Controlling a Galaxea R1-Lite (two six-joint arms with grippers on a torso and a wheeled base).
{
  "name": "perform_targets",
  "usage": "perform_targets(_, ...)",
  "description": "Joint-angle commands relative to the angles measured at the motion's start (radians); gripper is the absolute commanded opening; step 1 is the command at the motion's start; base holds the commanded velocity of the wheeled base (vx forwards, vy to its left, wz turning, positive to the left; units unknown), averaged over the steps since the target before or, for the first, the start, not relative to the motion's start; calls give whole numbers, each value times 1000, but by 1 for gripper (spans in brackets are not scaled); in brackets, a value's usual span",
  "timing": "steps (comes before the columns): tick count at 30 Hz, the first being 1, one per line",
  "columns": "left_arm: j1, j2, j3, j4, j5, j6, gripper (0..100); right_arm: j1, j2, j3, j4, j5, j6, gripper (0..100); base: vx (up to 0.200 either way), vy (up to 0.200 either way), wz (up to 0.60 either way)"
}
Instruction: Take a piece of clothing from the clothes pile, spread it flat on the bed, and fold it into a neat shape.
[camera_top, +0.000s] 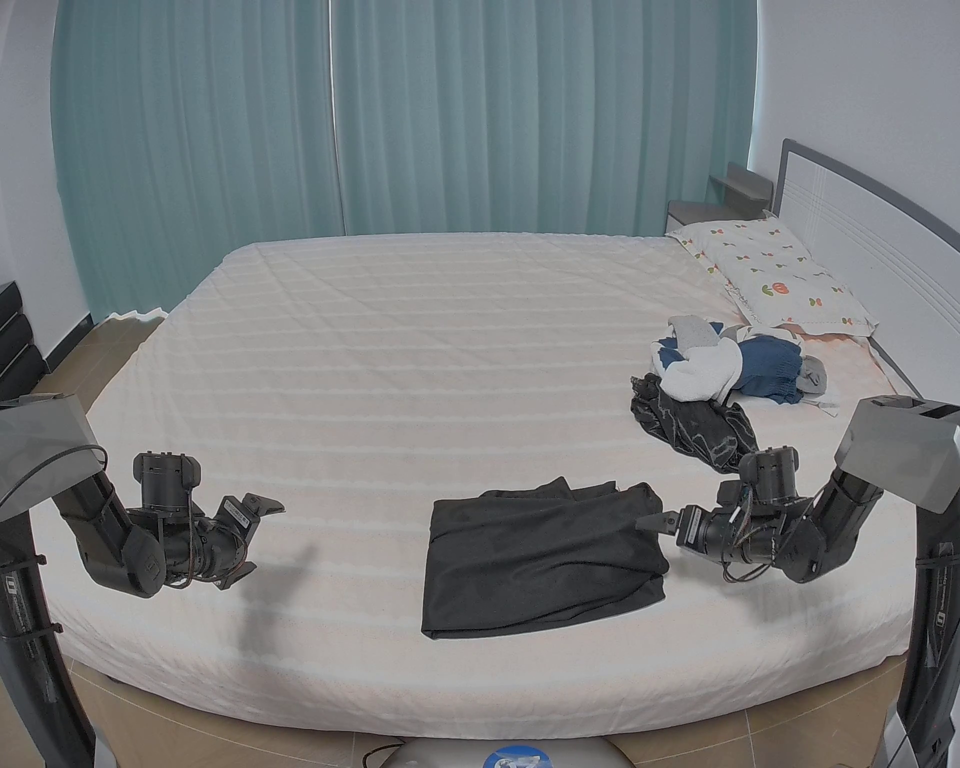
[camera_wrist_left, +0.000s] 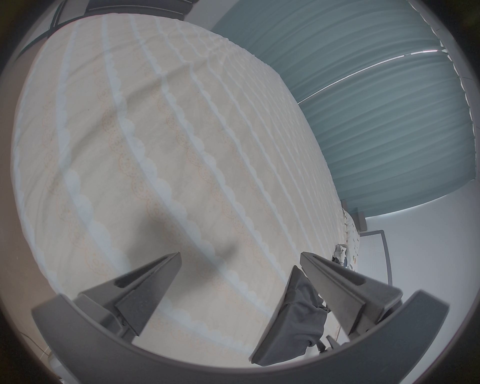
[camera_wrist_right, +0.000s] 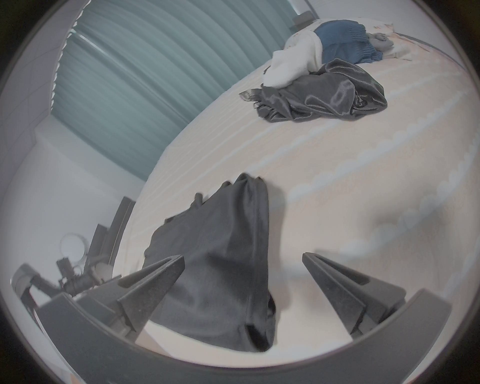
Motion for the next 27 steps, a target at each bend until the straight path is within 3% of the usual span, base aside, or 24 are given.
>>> perform_targets(1,1,1,0,0,0,-1,100,7,-22,187,-133,76,-85,100,0,0,0)
perform_targets(4,1,1,1,0,0,-1,100,9,15,195,-170,85,-133,100,0,0,0)
perform_targets(13,1,1,0,0,0,-1,100,38,69,147,-185,76,-139,100,0,0,0)
perform_targets(14,1,1,0,0,0,-1,100,38,69,146,-185,75,-141,0,0,0,0)
perform_targets(27,1,1,-2,0,0,-1,100,38,-33,293,-273,82,-179,0,0,0,0)
